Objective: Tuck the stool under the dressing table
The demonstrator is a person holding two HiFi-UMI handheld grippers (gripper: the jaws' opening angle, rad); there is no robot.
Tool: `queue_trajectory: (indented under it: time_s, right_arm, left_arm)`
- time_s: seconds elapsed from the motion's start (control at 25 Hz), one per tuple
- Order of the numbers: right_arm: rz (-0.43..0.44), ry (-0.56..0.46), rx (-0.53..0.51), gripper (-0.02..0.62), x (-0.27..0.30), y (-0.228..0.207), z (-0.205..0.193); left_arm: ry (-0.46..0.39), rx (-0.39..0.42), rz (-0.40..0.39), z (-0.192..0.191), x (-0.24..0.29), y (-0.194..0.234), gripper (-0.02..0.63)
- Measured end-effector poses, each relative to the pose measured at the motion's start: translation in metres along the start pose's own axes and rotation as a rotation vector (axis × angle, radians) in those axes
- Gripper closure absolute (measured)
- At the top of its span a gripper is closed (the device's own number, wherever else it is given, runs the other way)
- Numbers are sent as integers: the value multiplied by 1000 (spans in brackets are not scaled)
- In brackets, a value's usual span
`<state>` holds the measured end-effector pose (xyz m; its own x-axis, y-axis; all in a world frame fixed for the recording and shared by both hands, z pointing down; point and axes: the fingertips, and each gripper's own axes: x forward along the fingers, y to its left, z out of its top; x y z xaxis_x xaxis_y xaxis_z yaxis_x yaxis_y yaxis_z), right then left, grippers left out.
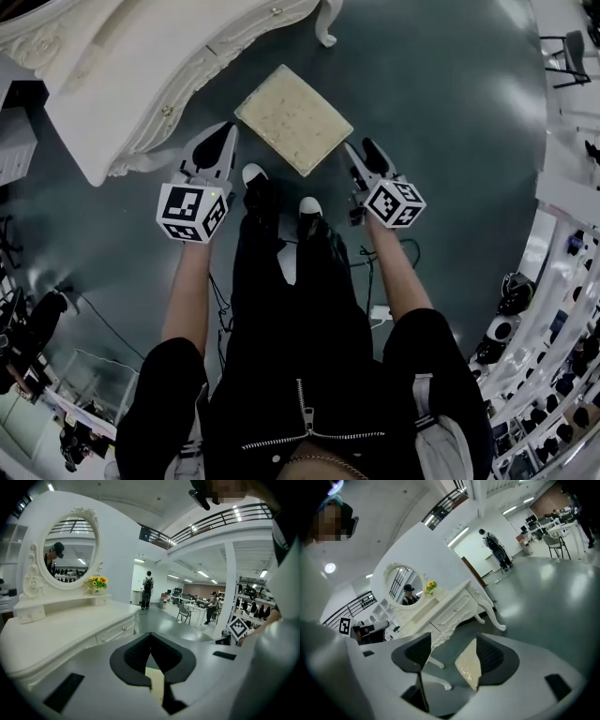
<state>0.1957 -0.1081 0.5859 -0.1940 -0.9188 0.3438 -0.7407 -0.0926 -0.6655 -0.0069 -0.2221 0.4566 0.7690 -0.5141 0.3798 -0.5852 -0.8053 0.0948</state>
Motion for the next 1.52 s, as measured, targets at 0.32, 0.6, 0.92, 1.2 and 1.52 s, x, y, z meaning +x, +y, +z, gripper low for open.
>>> queue_trajectory:
  time_s: [0.32,0.6,0.92,1.2,1.52]
  right_arm:
    - [-68,112,111,289,45,-88,-117]
    - [-74,223,208,269,81,-156,-196]
    - [-71,241,445,201,118,-220,-262]
    - [6,178,554,232,140,-232,-280]
    - [-49,222,548,279,140,-234,-281]
  left_arm:
    - [50,24,-16,-63,31,21,584]
    - [33,-11,12,-115,53,50,584]
    - [34,-61,59,-174,66,80,584]
    - [40,-76,67,-199,67,96,584]
    - [18,-110,92,-214,58,112,584]
